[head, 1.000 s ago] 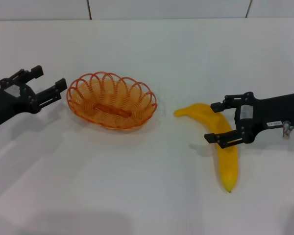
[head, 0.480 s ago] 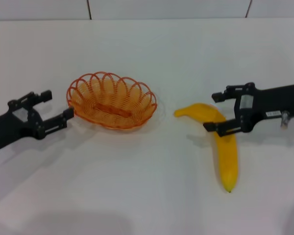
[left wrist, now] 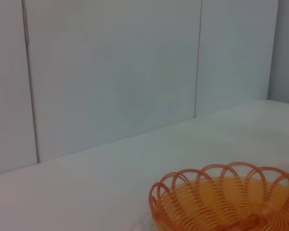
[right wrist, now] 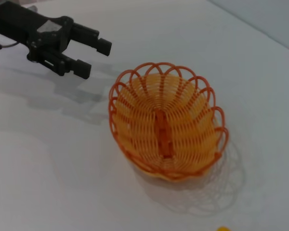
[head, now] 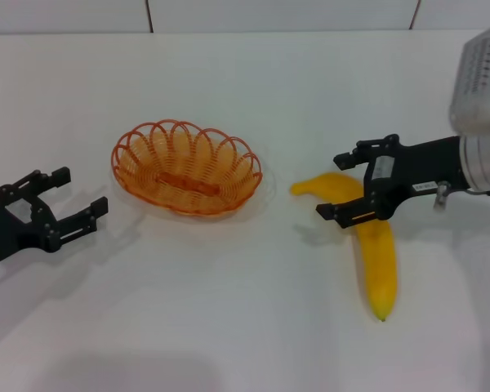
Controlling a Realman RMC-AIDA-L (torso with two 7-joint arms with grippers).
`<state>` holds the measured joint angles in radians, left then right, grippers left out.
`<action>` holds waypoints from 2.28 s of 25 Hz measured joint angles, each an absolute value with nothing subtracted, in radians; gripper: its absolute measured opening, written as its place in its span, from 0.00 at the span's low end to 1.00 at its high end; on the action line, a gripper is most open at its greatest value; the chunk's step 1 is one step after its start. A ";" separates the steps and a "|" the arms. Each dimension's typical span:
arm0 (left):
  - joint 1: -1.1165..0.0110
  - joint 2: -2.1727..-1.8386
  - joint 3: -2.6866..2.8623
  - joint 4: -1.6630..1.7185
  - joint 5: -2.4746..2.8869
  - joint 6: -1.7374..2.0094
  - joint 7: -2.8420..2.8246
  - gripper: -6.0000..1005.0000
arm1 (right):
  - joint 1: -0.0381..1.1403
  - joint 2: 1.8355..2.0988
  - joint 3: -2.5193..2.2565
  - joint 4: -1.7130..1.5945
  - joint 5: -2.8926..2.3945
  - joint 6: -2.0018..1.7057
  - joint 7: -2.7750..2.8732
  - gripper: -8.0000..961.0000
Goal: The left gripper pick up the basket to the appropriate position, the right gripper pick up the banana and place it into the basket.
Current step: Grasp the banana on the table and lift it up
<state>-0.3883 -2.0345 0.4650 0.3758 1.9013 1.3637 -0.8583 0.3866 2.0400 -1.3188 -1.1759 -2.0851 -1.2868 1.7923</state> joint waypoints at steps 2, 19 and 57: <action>-0.388 -2.035 0.464 0.376 1.901 1.364 -0.855 0.82 | 0.369 2.040 -1.360 -1.239 -2.096 -1.276 1.838 0.82; -0.403 -2.036 0.469 0.368 1.908 1.353 -0.859 0.82 | 0.424 2.037 -1.629 -1.431 -2.487 -1.228 2.299 0.81; -0.426 -2.039 0.471 0.350 1.910 1.328 -0.859 0.82 | 0.578 2.034 -1.691 -1.246 -2.591 -1.241 2.402 0.80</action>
<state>-0.4257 -2.0389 0.4710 0.3505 1.9098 1.3280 -0.8590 0.5777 2.0340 -1.6912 -1.2456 -2.5912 -1.2414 2.4018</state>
